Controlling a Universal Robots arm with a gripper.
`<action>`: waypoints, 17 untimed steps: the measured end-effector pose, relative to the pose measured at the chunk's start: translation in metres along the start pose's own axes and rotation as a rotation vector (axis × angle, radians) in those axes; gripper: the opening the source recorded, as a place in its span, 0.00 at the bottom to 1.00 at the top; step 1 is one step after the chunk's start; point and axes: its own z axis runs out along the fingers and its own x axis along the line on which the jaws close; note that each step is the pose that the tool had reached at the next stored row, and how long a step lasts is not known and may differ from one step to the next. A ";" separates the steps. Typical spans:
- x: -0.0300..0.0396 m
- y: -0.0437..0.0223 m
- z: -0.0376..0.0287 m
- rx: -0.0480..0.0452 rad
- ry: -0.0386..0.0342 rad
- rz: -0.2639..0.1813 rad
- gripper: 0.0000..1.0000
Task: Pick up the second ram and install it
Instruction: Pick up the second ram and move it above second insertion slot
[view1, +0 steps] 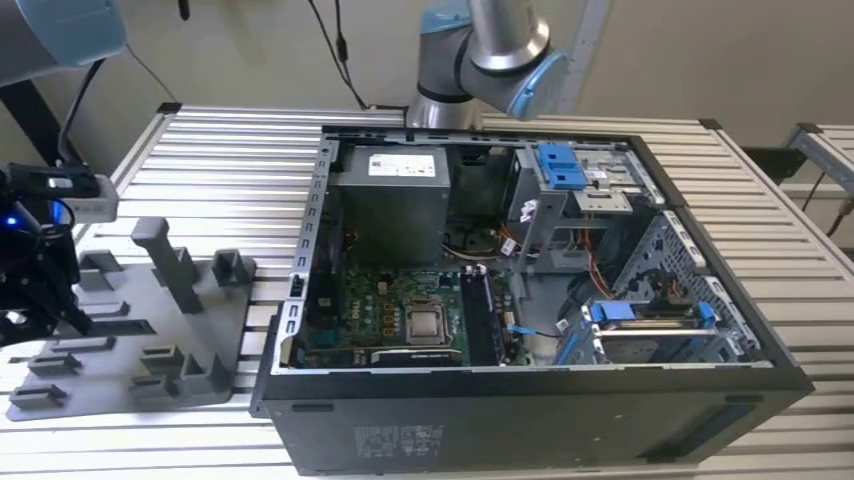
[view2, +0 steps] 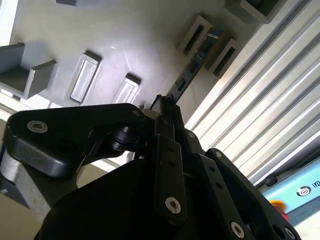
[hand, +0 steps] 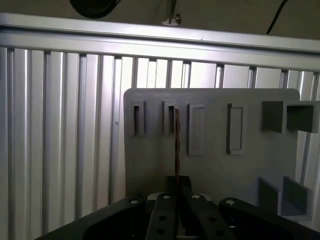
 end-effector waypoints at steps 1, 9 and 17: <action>-0.0001 0.0000 -0.0013 0.0000 0.0000 0.000 0.14; -0.0005 -0.0003 -0.0101 0.0001 -0.0006 0.001 0.14; -0.0009 -0.0005 -0.0195 0.0005 -0.0028 0.008 0.14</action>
